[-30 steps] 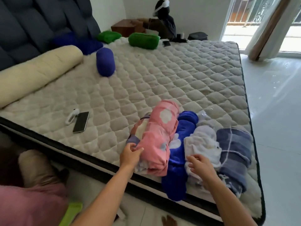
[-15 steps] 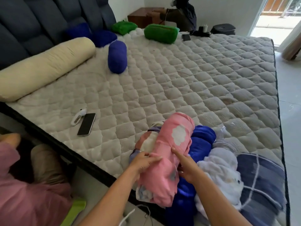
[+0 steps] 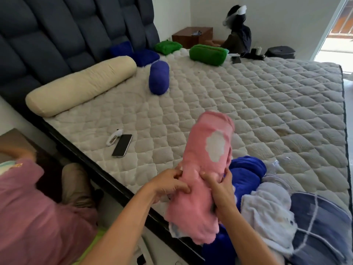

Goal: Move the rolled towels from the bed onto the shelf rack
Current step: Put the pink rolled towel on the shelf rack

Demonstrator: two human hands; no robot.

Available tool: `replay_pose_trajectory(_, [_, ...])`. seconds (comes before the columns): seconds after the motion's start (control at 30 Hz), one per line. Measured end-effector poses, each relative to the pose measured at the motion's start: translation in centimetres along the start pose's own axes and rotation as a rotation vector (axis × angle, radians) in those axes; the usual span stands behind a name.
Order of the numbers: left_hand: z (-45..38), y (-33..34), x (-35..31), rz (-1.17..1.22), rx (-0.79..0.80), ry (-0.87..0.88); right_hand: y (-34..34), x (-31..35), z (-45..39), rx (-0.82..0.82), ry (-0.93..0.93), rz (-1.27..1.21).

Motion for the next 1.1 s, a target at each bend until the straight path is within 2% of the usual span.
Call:
replay_pose_trajectory(0.1, [5.7,0.1,0.1,0.001,0.001,0.094,3.3,3.6,3.9,0.098,-0.194,0.132])
replay_pose_trajectory(0.17, [9.9,-0.3,0.8,0.12,-0.007,0.18,6.0,5.5,6.4,0.178,-0.276,0.187])
replay_pose_trajectory(0.33, [21.5,-2.3,4.5,0.458,-0.371,0.372,14.5,6.4,12.9,0.39,-0.404,0.192])
replay_pose_trajectory(0.5, [34.4,-0.8,11.9,0.606,-0.551,0.52,23.0,3.8,20.5,0.673,-0.33,0.045])
replay_pose_trajectory(0.63, [43.5,3.0,19.2,0.708,-0.664,0.555,29.6,0.7,27.5,1.0,-0.209,0.106])
replay_pose_trajectory(0.77, [51.3,7.7,26.7,0.818,-0.812,0.517,35.5,-3.7,36.1,1.301,-0.123,0.206])
replay_pose_trajectory(0.93, [62.2,13.5,34.1,0.826,-1.049,0.287,42.2,-8.9,46.0,1.522,-0.073,0.283])
replay_pose_trajectory(1.03, [69.5,17.5,37.2,0.815,-1.268,0.155,46.2,-11.3,52.4,1.603,-0.144,0.366])
replay_pose_trajectory(1.1, [73.7,20.5,39.2,0.872,-1.394,0.161,48.6,-12.2,57.5,1.676,-0.253,0.41])
Point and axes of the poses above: each hand's wrist, its own z-axis away from the middle knuckle, its own y-axis out of the palm, x = y × z, the point moved 6 cm from there along -z, towards the middle knuckle, and after that the axes turned 15 degrees about x, right-handed, at the moved point
